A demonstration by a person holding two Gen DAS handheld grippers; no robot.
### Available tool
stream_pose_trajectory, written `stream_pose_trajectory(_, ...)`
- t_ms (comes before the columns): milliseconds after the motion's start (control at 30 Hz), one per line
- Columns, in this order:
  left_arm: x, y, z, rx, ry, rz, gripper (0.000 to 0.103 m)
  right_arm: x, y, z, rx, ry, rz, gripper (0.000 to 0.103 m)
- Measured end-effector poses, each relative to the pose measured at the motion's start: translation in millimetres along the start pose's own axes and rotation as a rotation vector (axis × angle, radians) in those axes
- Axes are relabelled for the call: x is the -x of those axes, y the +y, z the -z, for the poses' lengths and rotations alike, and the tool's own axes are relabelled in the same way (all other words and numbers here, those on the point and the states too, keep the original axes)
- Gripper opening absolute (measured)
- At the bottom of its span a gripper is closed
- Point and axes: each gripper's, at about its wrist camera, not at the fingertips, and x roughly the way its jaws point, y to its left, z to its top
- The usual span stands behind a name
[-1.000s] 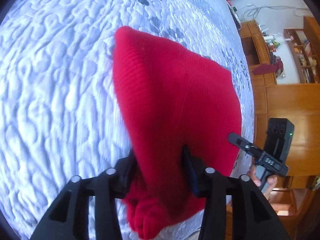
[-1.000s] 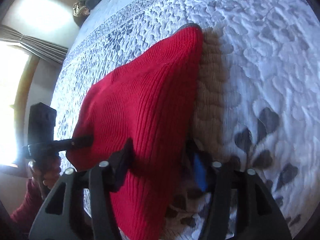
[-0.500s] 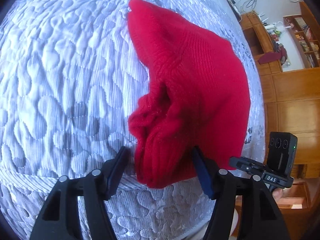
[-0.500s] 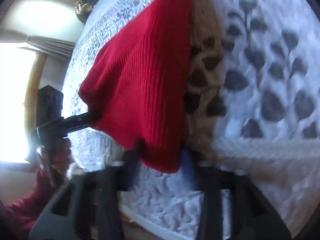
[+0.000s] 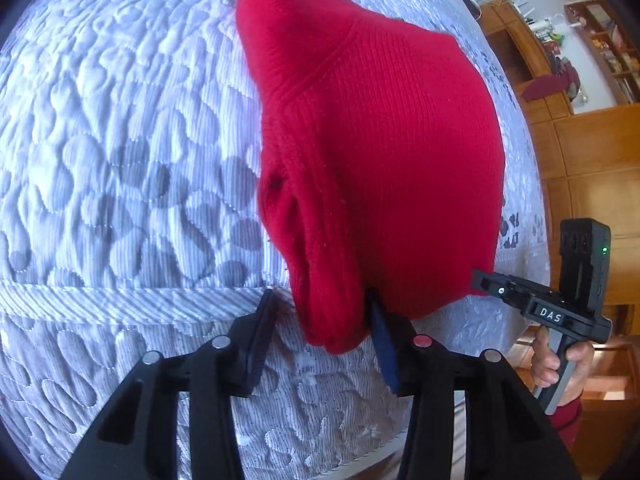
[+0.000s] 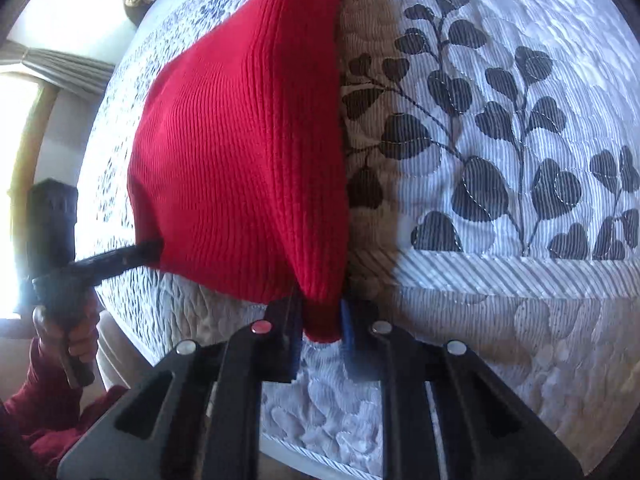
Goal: Fold small clothes
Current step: 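Open the left and right tools and release the folded sweater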
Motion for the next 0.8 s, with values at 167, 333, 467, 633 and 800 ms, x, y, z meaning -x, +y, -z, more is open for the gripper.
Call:
stream_pose_trajectory(167, 6.7, -20.9, 6.0, -0.027, -0.017, -0.07, 0.05, 23.9, 0.7, 19.1, -0.004, -0.096, -0.014, 0.03)
stream_pose_trajectory(333, 0.1, -37.6, 17.7, -0.094, -0.039, -0.149, 0.057, 46.4, 4.8, 32.2, 0.001, -0.187, 0.004, 0.03)
stream_pose_trajectory(467, -14.5, -35.6, 23.6, -0.1, -0.042, -0.168, 0.057, 21.9, -1.5, 36.9, -0.046, -0.122, 0.035, 0.027)
stream_pose_trajectory(633, -18.7, -42.8, 29.3, -0.153, -0.054, -0.202, 0.057, 13.1, -2.5, 39.9, -0.056, -0.123, 0.055, 0.024)
stream_pose_trajectory(800, 5.2, -42.5, 43.8, -0.094, -0.107, -0.163, 0.057, 40.1, 17.0, 50.8, -0.041, -0.196, 0.085, 0.039)
